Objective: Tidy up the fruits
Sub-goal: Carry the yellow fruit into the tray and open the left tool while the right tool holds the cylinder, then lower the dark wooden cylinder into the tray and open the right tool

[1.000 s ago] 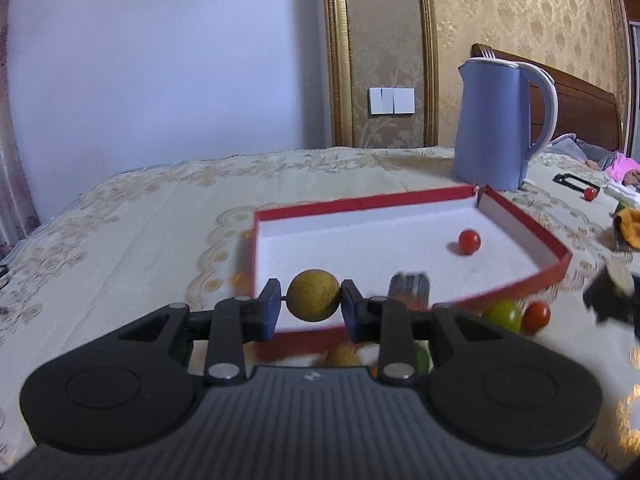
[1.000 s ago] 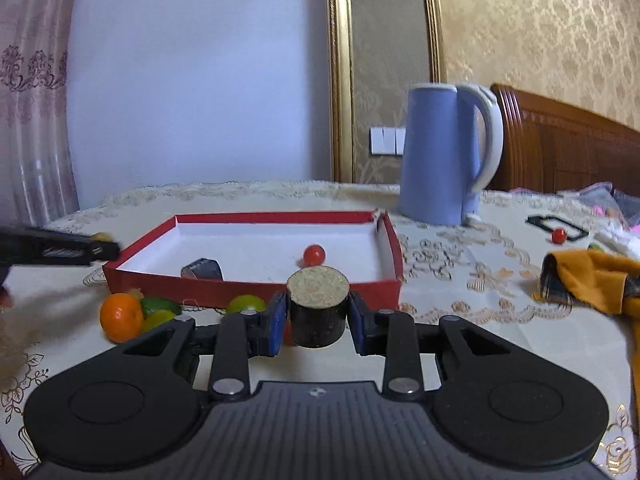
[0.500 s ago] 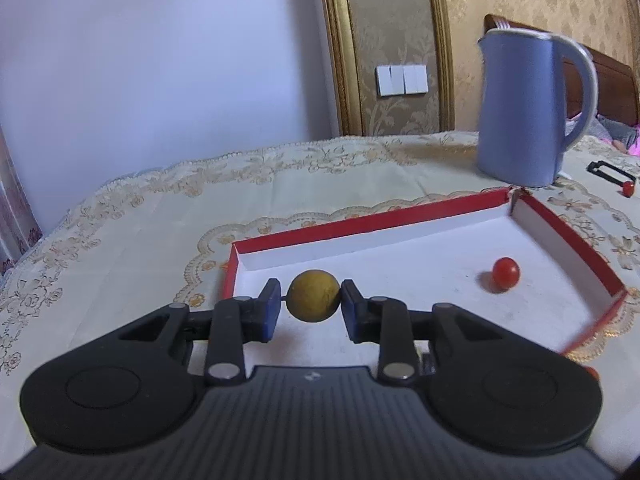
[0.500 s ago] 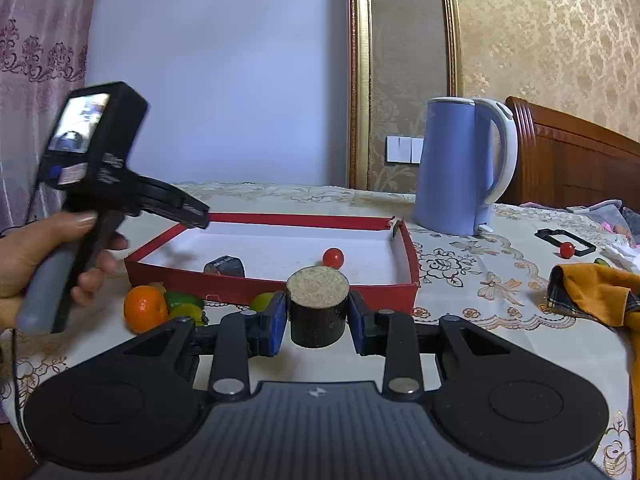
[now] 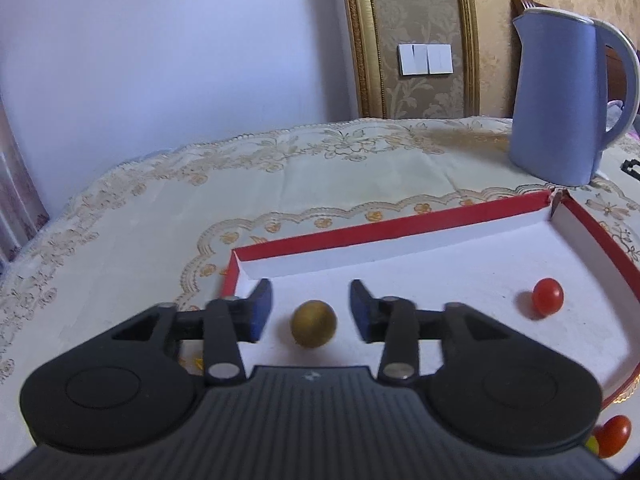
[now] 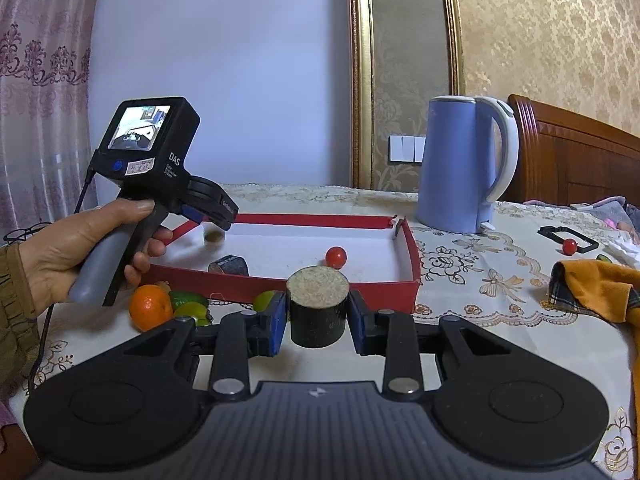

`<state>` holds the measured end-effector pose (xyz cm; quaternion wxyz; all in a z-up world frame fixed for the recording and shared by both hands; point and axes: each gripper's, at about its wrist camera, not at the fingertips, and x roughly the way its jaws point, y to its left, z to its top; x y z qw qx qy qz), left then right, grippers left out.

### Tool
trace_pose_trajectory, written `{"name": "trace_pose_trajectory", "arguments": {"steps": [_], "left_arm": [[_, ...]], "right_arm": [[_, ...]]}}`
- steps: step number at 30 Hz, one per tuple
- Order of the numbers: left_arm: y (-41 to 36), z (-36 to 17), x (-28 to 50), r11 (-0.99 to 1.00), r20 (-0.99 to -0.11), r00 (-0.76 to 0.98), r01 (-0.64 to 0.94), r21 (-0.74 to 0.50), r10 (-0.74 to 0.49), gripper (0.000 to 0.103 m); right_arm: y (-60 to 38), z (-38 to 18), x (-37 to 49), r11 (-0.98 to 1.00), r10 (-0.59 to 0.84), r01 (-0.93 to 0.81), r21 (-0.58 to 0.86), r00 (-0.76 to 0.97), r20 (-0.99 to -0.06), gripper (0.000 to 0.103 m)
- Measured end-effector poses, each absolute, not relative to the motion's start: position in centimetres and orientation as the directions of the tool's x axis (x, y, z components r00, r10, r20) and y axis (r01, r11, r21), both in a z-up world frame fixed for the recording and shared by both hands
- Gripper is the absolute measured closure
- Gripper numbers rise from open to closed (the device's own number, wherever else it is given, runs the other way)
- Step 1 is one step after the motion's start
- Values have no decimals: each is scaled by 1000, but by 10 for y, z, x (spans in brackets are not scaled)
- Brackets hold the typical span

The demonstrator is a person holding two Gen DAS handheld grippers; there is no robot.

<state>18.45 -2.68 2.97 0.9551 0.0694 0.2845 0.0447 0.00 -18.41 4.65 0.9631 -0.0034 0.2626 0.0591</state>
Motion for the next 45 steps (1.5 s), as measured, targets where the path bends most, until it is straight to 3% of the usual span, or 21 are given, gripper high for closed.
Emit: {"name": "trace_pose_trajectory", "arguments": {"steps": [3, 6, 10, 15, 20, 32, 45], "left_arm": [[-27, 33, 177, 986, -523, 843, -47, 161, 125, 52], [-23, 38, 167, 990, -518, 848, -53, 132, 114, 30], [-20, 45, 142, 990, -483, 868, -59, 128, 115, 25], [-9, 47, 99, 989, -444, 885, -110, 96, 141, 1], [-4, 45, 66, 978, -392, 899, -151, 145, 197, 0], [17, 28, 45, 975, -432, 875, -182, 124, 218, 0], [25, 25, 43, 977, -442, 872, -184, 104, 211, 0]], "right_arm": [[-184, 45, 1, 993, 112, -114, 28, 854, -509, 72], [-183, 45, 2, 993, 115, -117, 29, 853, -509, 72], [-182, 45, 3, 992, 119, -122, 27, 854, -506, 72], [-184, 46, 10, 990, 135, -132, 41, 852, -505, 72], [-182, 48, 29, 990, 126, -139, 13, 853, -507, 72], [-193, 50, 88, 988, 152, -133, 75, 844, -515, 72], [-197, 38, 158, 995, 95, -80, 51, 815, -572, 72]]}}
